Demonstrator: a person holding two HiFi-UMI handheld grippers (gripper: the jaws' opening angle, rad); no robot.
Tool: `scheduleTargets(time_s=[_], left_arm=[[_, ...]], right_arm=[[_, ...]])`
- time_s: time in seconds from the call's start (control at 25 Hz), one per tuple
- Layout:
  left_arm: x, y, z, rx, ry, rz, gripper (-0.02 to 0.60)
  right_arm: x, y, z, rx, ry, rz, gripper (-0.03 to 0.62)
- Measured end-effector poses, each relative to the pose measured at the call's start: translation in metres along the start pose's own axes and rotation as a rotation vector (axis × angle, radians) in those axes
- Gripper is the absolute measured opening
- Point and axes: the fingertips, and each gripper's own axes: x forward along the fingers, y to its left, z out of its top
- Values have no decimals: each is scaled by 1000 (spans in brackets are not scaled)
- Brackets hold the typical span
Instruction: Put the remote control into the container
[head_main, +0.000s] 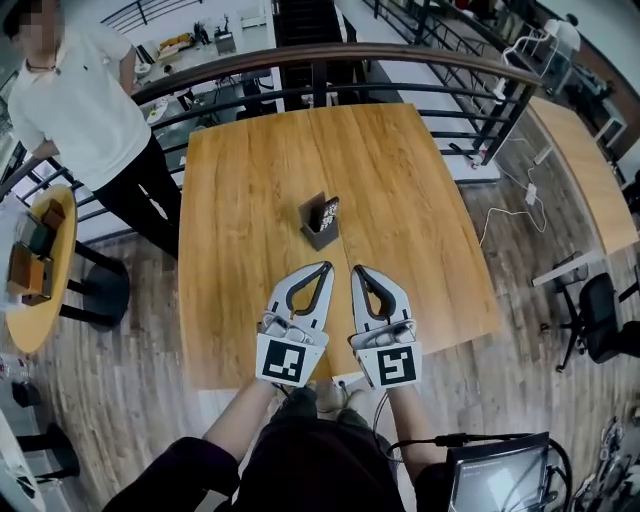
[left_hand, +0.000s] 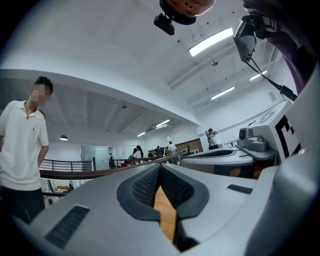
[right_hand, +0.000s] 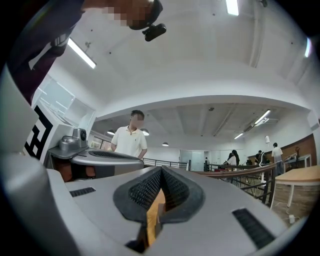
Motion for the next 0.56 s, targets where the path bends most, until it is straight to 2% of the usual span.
scheduleTargets(time_s=[0.08,0.24,0.36,0.56], left_arm=[[-11,-3,15,-4,-13,14,9],[-25,-9,29,-2,-35,34,9],[-32,-15,33,-1,-44,41,9],[-38,-20,34,15,-33,34,9]], right_arm=[[-10,6,11,-10,13,13,15],[-26,14,25,0,-27,8,15],[-39,17,17,-50,19,30,15],[-41,20,27,-42,-8,22,15]])
